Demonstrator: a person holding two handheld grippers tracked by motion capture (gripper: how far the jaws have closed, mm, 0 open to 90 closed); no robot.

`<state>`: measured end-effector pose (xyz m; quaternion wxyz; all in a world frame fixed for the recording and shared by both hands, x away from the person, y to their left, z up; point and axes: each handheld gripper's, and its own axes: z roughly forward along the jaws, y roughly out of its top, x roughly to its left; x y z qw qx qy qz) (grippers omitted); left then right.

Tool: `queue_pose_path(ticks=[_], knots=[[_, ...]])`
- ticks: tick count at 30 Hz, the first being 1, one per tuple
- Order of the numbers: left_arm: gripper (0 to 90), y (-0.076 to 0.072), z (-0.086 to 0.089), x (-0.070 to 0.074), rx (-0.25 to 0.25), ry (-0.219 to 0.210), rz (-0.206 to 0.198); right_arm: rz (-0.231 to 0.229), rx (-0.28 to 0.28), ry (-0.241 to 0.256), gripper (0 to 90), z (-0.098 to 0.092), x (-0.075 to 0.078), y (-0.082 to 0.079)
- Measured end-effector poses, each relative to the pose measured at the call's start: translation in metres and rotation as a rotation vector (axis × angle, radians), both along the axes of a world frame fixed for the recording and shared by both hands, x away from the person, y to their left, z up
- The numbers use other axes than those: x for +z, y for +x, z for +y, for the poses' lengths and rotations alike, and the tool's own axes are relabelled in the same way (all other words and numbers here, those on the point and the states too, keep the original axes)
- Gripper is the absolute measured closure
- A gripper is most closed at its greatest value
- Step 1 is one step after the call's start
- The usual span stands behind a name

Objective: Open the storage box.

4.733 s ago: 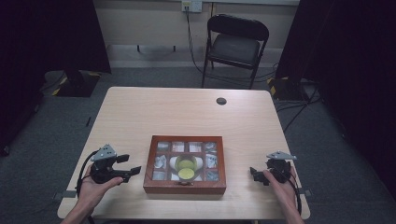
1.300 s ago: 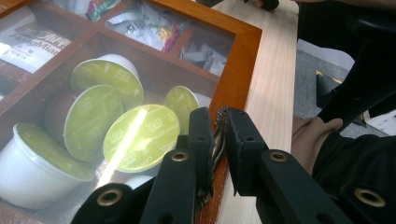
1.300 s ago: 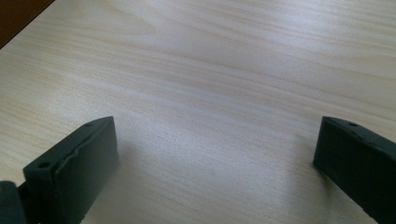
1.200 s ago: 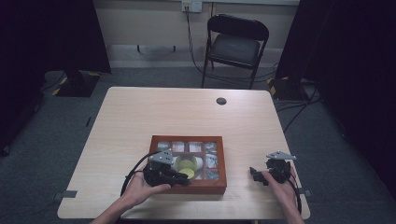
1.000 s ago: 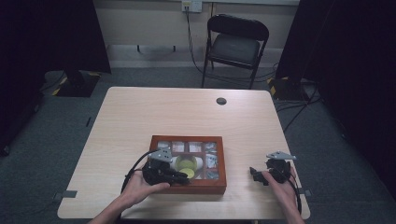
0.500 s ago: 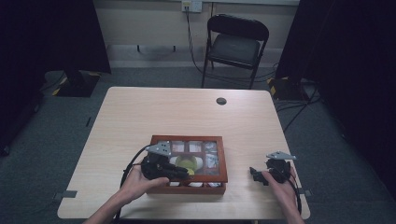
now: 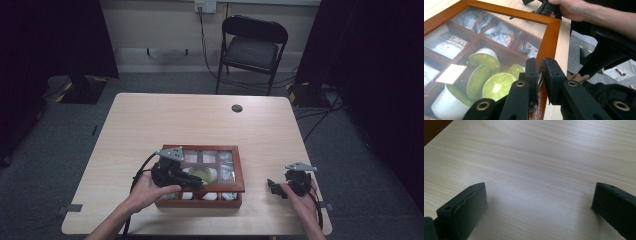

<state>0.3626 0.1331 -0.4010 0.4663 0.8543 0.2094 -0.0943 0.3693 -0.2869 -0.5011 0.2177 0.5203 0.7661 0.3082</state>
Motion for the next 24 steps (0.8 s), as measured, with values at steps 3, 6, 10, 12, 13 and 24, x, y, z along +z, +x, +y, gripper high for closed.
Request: queue_pose_path(ticks=[3,6,10,12,13,24], knots=[[81.2,0.002,0.001,0.002,-0.001,-0.003,0.02,0.0,0.0,0.0,0.0,0.0,0.0,0.0],[81.2,0.005,-0.001,0.003,-0.009,0.022,0.041,0.0,-0.001,0.001,0.0,0.0,0.0,0.0],[81.2,0.007,-0.002,0.009,-0.006,0.023,0.051,0.001,-0.001,0.0,0.0,0.0,0.0,0.0],[81.3,0.008,-0.002,0.01,-0.004,0.022,0.053,0.0,-0.001,0.001,0.0,0.0,0.0,0.0],[81.3,0.009,-0.002,0.011,-0.005,0.021,0.055,0.0,-0.001,0.001,0.0,0.0,0.0,0.0],[81.0,0.016,0.001,0.026,0.033,-0.004,0.078,0.0,0.0,0.0,0.0,0.0,0.0,0.0]])
